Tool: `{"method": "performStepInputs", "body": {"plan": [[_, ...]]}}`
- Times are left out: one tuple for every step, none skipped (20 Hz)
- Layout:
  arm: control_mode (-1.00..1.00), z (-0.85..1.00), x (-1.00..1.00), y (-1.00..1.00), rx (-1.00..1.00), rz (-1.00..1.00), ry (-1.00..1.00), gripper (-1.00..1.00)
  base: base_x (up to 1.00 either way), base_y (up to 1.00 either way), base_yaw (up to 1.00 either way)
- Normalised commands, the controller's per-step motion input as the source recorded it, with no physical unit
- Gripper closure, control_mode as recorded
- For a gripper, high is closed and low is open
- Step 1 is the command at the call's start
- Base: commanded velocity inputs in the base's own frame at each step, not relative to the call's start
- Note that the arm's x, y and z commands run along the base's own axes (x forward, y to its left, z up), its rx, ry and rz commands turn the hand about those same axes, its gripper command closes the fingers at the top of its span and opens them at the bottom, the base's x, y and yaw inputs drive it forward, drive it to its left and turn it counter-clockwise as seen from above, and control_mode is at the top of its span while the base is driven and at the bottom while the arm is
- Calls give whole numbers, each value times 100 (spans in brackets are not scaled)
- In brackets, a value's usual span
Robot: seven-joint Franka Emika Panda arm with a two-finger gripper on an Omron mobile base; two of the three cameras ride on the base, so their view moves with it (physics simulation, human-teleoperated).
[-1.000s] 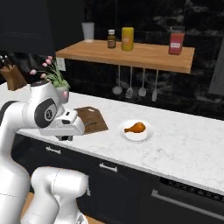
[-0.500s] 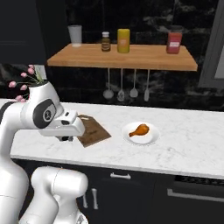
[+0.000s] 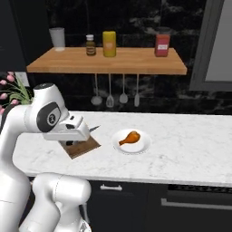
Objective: Pick up the knife from the drawer and place it on the cutting board. Then place the meat from the plate to the cutting board.
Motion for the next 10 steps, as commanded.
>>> {"method": "performStepInputs", "body": {"plan": [[100, 0, 0, 0, 0, 0, 0, 100, 35, 0, -3], [100, 0, 0, 0, 0, 0, 0, 100, 39, 0, 0], [100, 0, 0, 0, 0, 0, 0, 100, 39, 0, 0], [100, 0, 0, 0, 0, 0, 0, 100, 43, 0, 0], [-100, -5, 46, -3, 0, 4, 3, 100, 0, 0, 0], [-100, -8, 43, -9, 0, 6, 4, 100, 0, 0, 0], [-100, -17, 43, -12, 0, 8, 8, 100, 0, 0, 0], [-100, -34, 37, -9, 0, 12, 15, 100, 0, 0, 0], [-100, -37, 31, -4, 0, 13, 18, 100, 0, 0, 0], [-100, -40, 24, -1, 0, 14, 21, 100, 0, 0, 0]]}}
